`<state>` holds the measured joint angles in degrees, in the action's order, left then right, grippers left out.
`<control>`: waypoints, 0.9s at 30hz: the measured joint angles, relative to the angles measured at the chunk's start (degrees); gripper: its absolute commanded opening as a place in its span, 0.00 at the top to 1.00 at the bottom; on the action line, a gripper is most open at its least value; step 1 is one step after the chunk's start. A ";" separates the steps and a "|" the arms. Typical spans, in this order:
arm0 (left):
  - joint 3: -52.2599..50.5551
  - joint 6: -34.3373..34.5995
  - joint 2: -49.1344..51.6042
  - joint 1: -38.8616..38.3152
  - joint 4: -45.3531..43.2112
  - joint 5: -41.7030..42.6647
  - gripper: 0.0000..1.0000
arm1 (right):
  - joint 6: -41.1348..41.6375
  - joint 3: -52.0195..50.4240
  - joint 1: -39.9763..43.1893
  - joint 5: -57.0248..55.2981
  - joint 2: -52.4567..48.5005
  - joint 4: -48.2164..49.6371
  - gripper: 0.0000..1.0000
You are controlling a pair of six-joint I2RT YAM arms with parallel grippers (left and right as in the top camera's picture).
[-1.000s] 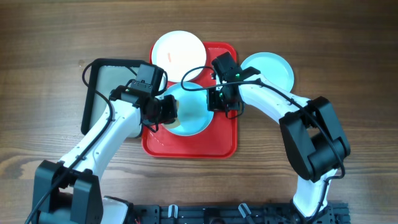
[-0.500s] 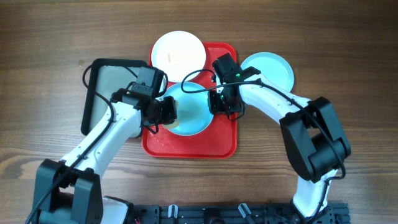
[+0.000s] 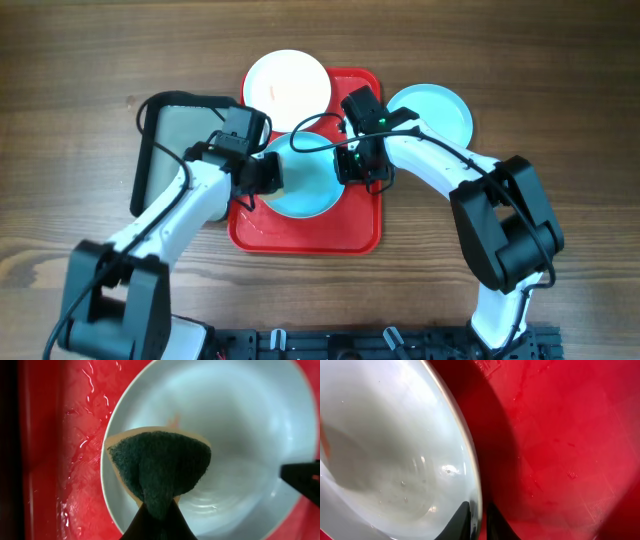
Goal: Clean dirty plates on tray and stack at the side
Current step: 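Scrub the held plate surface with the sponge in the left gripper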
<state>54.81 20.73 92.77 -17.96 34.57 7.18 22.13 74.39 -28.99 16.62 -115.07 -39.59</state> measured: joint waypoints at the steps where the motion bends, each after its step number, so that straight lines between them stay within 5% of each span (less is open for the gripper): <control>1: -0.02 -0.63 0.74 0.00 -0.42 0.44 0.96 | -0.39 0.00 0.00 -0.02 0.00 0.00 0.88; 27: -0.02 -5.68 6.01 -0.02 -5.46 -0.20 0.96 | -4.28 0.00 -1.73 -0.17 0.00 0.22 0.90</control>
<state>54.78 15.05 98.78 -17.98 29.10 6.98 17.85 74.39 -30.72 16.45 -115.07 -39.38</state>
